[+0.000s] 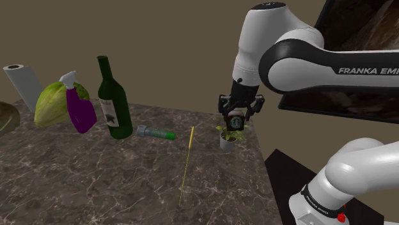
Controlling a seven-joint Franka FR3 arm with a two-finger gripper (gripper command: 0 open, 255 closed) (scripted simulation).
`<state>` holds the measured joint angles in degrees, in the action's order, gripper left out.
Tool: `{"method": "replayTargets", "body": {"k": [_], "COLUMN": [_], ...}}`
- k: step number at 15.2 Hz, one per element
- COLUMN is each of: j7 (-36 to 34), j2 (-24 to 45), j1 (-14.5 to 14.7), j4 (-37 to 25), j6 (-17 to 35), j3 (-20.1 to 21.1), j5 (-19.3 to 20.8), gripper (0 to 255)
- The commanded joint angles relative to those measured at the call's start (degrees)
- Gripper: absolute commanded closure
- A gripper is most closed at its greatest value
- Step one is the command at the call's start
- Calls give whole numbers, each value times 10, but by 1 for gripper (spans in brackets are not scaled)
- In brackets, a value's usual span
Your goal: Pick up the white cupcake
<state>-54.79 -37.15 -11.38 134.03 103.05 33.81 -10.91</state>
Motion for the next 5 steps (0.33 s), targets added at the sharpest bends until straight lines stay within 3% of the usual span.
{"method": "replayTargets", "body": {"k": [1, 5], "j7": [1, 2], "j2": [-2, -1], "j1": [-1, -2], "j4": [-15, -31], "j6": [-16, -32], "j3": [-4, -8], "j5": [2, 5], "gripper": [255, 255]}}
